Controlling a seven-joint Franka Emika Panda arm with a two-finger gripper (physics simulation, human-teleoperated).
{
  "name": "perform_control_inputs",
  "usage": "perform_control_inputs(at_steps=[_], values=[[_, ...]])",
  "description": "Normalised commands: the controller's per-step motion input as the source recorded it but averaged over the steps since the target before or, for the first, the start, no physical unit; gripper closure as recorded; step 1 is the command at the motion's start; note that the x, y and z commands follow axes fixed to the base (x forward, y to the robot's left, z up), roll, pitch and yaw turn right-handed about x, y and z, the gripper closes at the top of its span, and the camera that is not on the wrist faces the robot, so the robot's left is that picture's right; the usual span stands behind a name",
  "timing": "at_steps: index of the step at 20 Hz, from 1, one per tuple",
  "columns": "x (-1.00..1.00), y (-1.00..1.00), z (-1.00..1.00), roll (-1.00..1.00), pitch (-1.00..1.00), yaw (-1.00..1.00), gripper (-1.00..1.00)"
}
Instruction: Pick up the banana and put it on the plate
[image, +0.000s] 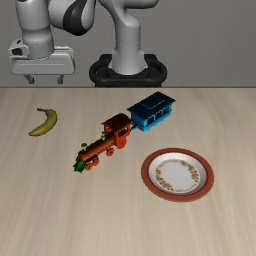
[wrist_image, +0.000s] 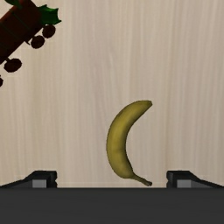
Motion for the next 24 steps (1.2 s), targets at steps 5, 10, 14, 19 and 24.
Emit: perform_control_inputs(at_steps=[5,10,14,19,24], values=[[0.0,0.0,-1.0,0.0,0.0,0.0,-1.0],[0.0,0.0,-1.0,0.0,0.0,0.0,-1.0],[0.0,0.0,-1.0,0.0,0.0,0.0,-1.0],[0.0,0.0,0.0,0.0,0.0,0.0,1.0],[0.0,0.0,0.2,0.0,0.0,0.0,1.0]])
